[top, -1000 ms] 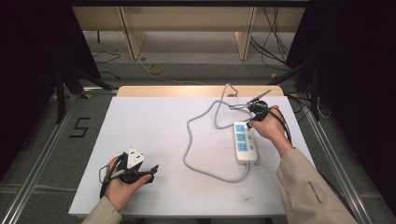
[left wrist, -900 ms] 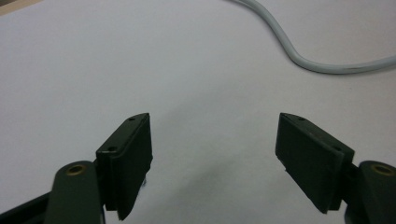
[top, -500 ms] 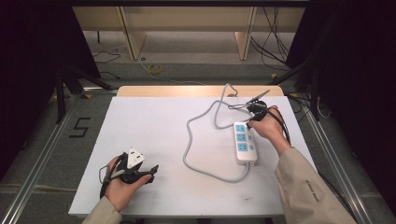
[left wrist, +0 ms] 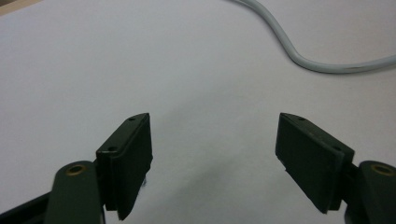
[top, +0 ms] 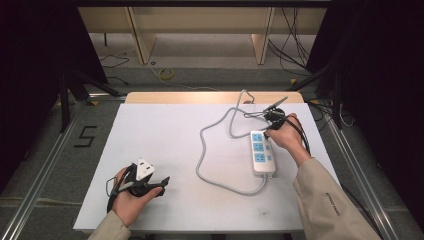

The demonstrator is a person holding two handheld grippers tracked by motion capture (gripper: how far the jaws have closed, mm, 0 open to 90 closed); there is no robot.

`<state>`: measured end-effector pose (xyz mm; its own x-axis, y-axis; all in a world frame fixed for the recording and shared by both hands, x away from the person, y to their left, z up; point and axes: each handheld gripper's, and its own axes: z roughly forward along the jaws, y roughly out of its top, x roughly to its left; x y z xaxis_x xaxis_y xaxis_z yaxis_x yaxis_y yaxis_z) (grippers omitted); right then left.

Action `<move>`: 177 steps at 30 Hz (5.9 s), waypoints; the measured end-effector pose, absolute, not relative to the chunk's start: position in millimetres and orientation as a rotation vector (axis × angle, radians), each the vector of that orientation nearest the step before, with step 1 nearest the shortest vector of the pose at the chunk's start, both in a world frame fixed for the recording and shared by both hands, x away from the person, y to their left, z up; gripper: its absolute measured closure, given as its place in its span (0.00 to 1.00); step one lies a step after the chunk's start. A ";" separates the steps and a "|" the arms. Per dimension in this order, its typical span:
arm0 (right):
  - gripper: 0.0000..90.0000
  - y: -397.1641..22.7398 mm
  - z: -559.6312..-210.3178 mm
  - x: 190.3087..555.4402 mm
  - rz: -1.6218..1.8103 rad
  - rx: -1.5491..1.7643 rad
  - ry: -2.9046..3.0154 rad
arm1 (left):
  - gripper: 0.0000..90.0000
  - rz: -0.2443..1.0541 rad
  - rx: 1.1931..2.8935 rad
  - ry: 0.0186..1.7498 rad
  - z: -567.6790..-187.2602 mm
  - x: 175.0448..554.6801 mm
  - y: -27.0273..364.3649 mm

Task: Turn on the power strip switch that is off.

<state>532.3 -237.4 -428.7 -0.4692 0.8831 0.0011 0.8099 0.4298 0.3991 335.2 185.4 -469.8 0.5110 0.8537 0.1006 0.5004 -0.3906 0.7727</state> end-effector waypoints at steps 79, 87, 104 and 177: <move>1.00 -235.8 -433.2 533.8 0.506 1.497 2.462 | 0.30 0.647 2.058 1.100 -470.2 334.8 183.9; 1.00 -238.4 -433.8 531.2 0.536 1.513 2.455 | 0.30 0.648 2.060 1.098 -469.9 334.8 183.7; 0.99 -244.8 -426.3 524.0 0.593 1.505 2.428 | 0.30 0.645 2.060 1.101 -470.4 335.0 183.9; 0.57 -282.9 -427.7 420.4 0.946 1.354 2.344 | 0.30 0.645 2.055 1.111 -471.2 334.3 184.3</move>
